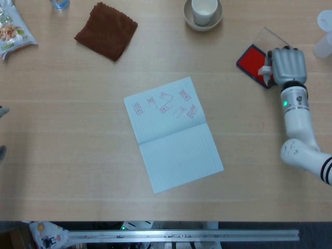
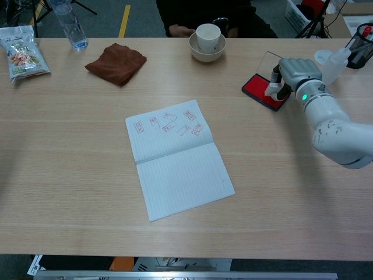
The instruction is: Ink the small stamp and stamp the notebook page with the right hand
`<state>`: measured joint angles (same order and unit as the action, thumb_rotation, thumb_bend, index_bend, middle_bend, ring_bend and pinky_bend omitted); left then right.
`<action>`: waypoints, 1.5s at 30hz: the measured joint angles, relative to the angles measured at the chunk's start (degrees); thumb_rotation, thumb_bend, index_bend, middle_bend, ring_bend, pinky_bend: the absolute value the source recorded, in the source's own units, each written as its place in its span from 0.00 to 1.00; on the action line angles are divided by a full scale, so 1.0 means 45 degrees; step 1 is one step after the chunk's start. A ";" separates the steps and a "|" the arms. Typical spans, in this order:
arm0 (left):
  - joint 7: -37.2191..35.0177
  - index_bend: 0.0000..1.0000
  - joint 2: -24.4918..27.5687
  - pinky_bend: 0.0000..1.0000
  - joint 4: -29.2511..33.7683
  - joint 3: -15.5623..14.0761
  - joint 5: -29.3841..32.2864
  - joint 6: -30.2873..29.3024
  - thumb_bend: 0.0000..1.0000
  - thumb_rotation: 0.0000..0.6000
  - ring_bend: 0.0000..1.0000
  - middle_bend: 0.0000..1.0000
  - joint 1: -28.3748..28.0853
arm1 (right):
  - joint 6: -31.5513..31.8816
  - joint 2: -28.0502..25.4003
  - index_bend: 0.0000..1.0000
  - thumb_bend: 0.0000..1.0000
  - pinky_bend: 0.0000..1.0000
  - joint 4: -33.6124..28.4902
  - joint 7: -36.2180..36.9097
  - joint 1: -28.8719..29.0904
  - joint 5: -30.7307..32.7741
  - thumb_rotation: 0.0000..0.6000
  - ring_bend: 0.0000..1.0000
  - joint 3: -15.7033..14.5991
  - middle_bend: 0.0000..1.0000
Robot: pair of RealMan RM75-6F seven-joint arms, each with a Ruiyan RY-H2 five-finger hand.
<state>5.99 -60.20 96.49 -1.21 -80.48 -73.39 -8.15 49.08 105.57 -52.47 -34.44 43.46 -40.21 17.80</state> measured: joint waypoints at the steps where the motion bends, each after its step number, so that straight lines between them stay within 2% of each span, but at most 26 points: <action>1: 0.0004 0.15 0.0004 0.10 0.0002 -0.0007 -0.0001 0.0001 0.33 1.00 0.14 0.14 0.0002 | -0.0008 0.0011 0.64 0.33 0.34 0.0023 -0.0014 0.0012 0.0034 1.00 0.29 0.0010 0.46; 9: -0.0002 0.15 0.0011 0.10 0.0020 -0.0014 0.0030 -0.0046 0.32 1.00 0.14 0.14 0.0037 | -0.0134 0.0059 0.64 0.33 0.34 0.0141 0.0018 0.0077 0.0209 1.00 0.29 0.0085 0.46; 15: 0.0024 0.15 0.0027 0.10 0.0062 -0.0034 0.0035 -0.0030 0.33 1.00 0.14 0.14 0.0039 | -0.0031 -0.0379 0.64 0.33 0.34 -0.0678 0.0399 -0.0040 -0.0044 1.00 0.29 0.0132 0.46; 22: 0.0068 0.15 0.0069 0.10 0.0227 -0.0037 -0.0044 -0.0101 0.33 1.00 0.14 0.14 0.0043 | 0.0316 -0.1538 0.64 0.33 0.34 -0.2862 0.0806 -0.0342 -0.0407 1.00 0.29 0.0169 0.46; 28: 0.0158 0.15 0.0137 0.10 0.0425 -0.0058 -0.0118 -0.0167 0.32 1.00 0.14 0.14 0.0053 | 0.0419 -0.2754 0.64 0.33 0.34 -0.5686 0.1311 -0.0622 -0.1049 1.00 0.29 0.0024 0.46; 32: 0.0187 0.15 0.0185 0.10 0.0523 -0.0094 -0.0136 -0.0226 0.33 1.00 0.14 0.14 0.0102 | 0.0460 -0.3451 0.64 0.33 0.34 -0.7582 0.1705 -0.0727 -0.2097 1.00 0.29 -0.0296 0.46; 35: 0.0191 0.15 0.0213 0.10 0.0574 -0.0114 -0.0129 -0.0266 0.32 1.00 0.14 0.14 0.0144 | 0.0460 -0.3714 0.64 0.33 0.34 -0.8482 0.1899 -0.0721 -0.2988 1.00 0.29 -0.0683 0.46; 41: 0.0173 0.15 0.0215 0.10 0.0590 -0.0154 -0.0156 -0.0359 0.32 1.00 0.14 0.14 0.0223 | 0.0311 -0.3726 0.64 0.33 0.34 -0.9381 0.1985 -0.0540 -0.4260 1.00 0.29 -0.1679 0.46; 45: 0.0131 0.15 0.0216 0.10 0.0554 -0.0186 -0.0177 -0.0392 0.33 1.00 0.14 0.14 0.0269 | 0.0224 -0.3529 0.64 0.33 0.34 -0.9419 0.1790 -0.0412 -0.4685 1.00 0.29 -0.2243 0.46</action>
<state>6.57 -59.23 98.98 -2.05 -81.28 -75.16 -6.94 50.09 89.69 -94.86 -26.38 41.60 -61.30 7.70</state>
